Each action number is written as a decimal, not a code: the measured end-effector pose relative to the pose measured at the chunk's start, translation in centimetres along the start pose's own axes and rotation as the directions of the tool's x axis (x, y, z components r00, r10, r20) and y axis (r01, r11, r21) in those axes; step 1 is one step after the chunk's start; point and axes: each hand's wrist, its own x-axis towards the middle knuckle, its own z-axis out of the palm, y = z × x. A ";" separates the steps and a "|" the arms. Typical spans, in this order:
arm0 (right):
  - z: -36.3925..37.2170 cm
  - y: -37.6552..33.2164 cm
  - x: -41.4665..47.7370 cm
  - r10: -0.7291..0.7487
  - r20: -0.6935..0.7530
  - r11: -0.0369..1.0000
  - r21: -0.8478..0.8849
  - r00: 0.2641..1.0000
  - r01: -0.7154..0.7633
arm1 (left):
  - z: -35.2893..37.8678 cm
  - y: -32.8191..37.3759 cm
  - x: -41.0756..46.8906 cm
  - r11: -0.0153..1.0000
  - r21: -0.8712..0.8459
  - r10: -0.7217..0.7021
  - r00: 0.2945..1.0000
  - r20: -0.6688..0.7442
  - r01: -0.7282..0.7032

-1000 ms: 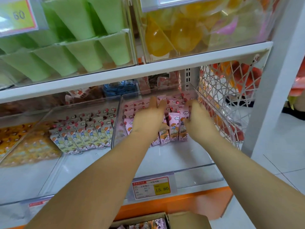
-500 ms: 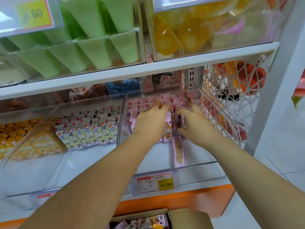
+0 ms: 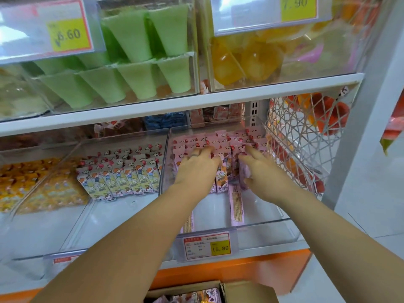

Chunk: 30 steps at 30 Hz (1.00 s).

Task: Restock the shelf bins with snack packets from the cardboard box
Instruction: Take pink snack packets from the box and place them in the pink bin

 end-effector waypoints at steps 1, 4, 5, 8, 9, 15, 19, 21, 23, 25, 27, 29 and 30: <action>0.1 0.0 -0.1 -0.012 -0.003 1.000 -0.007 1.000 0.012 | -0.2 -0.1 0.0 1.000 -0.013 -0.007 1.000 -0.009 0.007; -0.2 -0.2 -0.5 -0.014 -0.011 1.000 0.004 1.000 0.014 | -0.7 0.0 0.3 1.000 -0.021 -0.006 0.999 -0.054 0.005; -0.4 -0.3 -0.6 -0.014 -0.013 1.000 0.009 1.000 0.014 | -0.9 0.0 0.3 1.000 -0.021 0.000 0.998 -0.062 -0.001; -1.3 -0.6 -1.3 -0.012 -0.008 0.999 0.034 1.000 0.013 | -1.6 0.1 -0.1 0.999 -0.036 0.004 0.998 -0.056 -0.006; -1.7 -0.8 -1.7 -0.009 -0.005 0.999 0.043 1.000 0.010 | -1.9 0.0 -0.4 0.999 -0.040 0.004 0.998 -0.062 -0.006; -3.1 -3.9 -6.2 -0.135 -0.169 0.977 0.138 0.976 0.159 | -4.1 -0.1 -5.3 0.966 -0.250 0.023 0.988 -0.152 -0.061; -2.1 -7.2 -11.1 -0.189 -0.292 0.931 0.251 0.938 0.266 | -4.6 -0.2 -11.9 0.898 -0.422 -0.002 0.958 -0.287 -0.124; -0.5 -8.6 -13.6 -0.207 -0.282 0.910 0.296 0.937 0.290 | -3.9 -0.5 -15.6 0.870 -0.473 -0.020 0.948 -0.318 -0.141; 1.3 -9.7 -15.5 -0.228 -0.238 0.895 0.331 0.944 0.300 | -2.7 -1.1 -19.1 0.840 -0.528 -0.051 0.949 -0.311 -0.128; 3.5 -10.5 -17.0 -0.253 -0.168 0.893 0.338 0.953 0.297 | -1.0 -1.8 -22.4 0.831 -0.552 -0.088 0.962 -0.257 -0.072; 5.9 -11.2 -18.2 -0.265 -0.100 0.899 0.334 0.959 0.283 | 1.1 -2.5 -25.5 0.842 -0.540 -0.114 0.978 -0.172 0.003; 8.5 -11.6 -19.1 -0.273 -0.019 0.909 0.322 0.962 0.265 | 3.4 -3.2 -28.1 0.853 -0.514 -0.139 0.989 -0.053 0.093; 9.7 -11.7 -19.5 -0.267 0.044 0.920 0.308 0.963 0.242 | 4.6 -3.5 -29.3 0.854 -0.501 -0.147 0.989 0.025 0.140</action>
